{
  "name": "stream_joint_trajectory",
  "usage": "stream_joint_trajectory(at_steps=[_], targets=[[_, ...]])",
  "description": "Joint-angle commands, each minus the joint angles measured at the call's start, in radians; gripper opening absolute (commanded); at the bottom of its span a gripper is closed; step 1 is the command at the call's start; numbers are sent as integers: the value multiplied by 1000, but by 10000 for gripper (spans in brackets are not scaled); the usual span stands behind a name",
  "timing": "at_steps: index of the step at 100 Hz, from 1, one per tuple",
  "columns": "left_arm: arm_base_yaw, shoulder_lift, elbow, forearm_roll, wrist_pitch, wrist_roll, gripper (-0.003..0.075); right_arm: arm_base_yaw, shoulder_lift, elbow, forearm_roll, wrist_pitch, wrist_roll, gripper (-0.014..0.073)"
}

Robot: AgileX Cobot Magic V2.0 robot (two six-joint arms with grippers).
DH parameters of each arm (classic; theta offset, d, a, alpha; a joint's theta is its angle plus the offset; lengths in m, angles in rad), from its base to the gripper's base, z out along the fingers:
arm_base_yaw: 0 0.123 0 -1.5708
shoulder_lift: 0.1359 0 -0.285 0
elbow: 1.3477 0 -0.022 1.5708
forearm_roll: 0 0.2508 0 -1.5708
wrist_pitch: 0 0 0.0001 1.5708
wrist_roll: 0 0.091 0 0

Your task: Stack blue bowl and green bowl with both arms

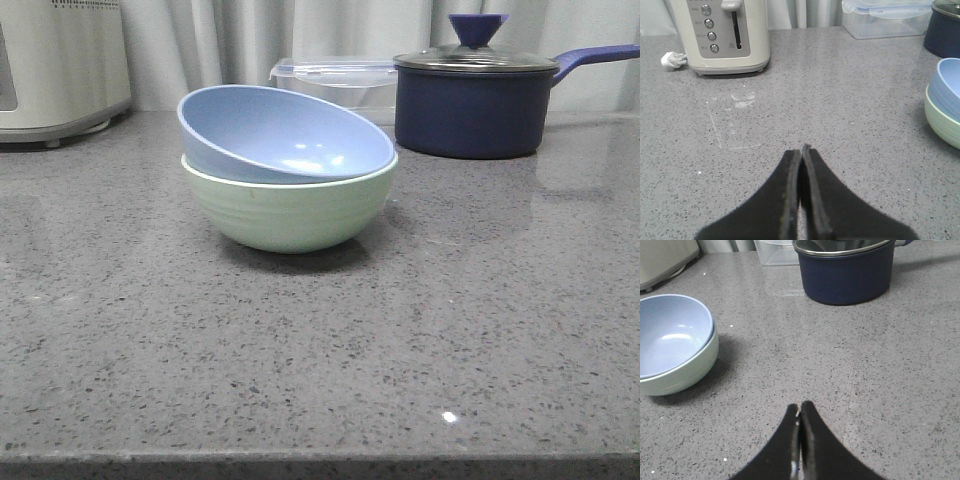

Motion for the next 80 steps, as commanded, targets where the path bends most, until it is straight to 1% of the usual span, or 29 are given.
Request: stream_joint_trajectory(at_steps=[1, 73, 80], targets=[[4, 11, -28, -9, -80, -10, -20, -6, 4, -27, -5, -71, -11, -67], [4, 11, -20, -9, -80, -10, -20, -6, 4, -27, -5, -71, -11, -67], [4, 9, 2, -4, -112, -10, -20, -6, 4, -27, -5, -71, -11, -67]])
